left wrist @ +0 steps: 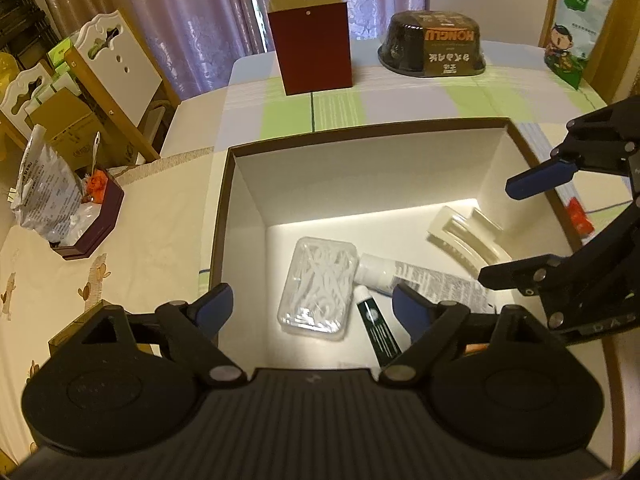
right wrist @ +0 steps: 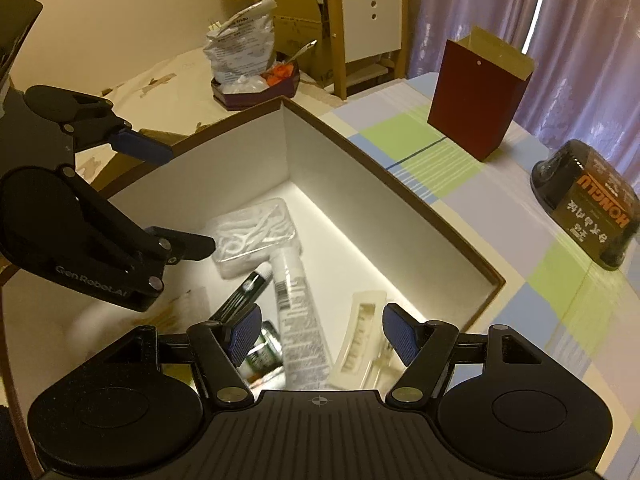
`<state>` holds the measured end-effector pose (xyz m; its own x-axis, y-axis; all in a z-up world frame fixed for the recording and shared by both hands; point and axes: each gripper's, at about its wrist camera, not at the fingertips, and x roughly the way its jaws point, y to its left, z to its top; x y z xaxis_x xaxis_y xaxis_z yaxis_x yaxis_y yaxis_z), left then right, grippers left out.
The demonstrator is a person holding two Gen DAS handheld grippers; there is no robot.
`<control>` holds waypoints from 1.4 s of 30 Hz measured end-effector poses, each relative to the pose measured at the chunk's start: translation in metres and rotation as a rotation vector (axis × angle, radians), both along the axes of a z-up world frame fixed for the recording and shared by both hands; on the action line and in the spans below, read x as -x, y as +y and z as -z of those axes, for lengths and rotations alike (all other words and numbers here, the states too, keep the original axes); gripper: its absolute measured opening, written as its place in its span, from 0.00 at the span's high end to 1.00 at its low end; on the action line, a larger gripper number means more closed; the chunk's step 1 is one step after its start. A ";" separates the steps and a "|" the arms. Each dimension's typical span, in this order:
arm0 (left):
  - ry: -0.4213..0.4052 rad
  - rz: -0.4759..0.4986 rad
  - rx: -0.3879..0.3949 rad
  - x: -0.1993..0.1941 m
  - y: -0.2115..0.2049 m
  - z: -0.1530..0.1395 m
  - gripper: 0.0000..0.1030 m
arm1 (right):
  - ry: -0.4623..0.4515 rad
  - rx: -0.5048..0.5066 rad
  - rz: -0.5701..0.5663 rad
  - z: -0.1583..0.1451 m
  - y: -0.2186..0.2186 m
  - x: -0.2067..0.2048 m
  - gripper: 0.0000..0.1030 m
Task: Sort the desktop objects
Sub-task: 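Withdraw both tools from the shoebox toward the red packet and pill bottle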
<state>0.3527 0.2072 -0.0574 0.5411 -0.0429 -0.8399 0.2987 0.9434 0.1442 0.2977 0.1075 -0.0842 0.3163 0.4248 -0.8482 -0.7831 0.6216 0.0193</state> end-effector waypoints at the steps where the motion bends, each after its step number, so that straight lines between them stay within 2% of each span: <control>1: -0.003 0.001 0.003 0.004 0.001 -0.002 0.17 | 0.000 -0.004 0.004 -0.002 -0.002 0.004 0.32; 5: -0.013 -0.003 0.013 0.022 0.003 -0.012 0.16 | 0.004 -0.023 0.020 -0.009 -0.010 0.021 0.30; 6: -0.015 -0.004 0.014 0.026 0.004 -0.014 0.16 | 0.004 -0.026 0.025 -0.010 -0.012 0.025 0.25; 7: -0.018 -0.003 0.015 0.031 0.004 -0.016 0.15 | -0.001 -0.032 0.029 -0.012 -0.015 0.030 0.08; 8: -0.020 -0.004 0.016 0.035 0.004 -0.018 0.14 | -0.009 -0.039 0.032 -0.014 -0.017 0.035 0.03; 20: -0.062 -0.026 0.010 0.083 -0.001 -0.040 0.04 | -0.024 -0.093 0.055 -0.032 -0.033 0.076 0.03; 42: -0.083 -0.080 0.047 0.167 -0.010 -0.056 0.04 | -0.004 -0.157 0.062 -0.044 -0.067 0.136 0.03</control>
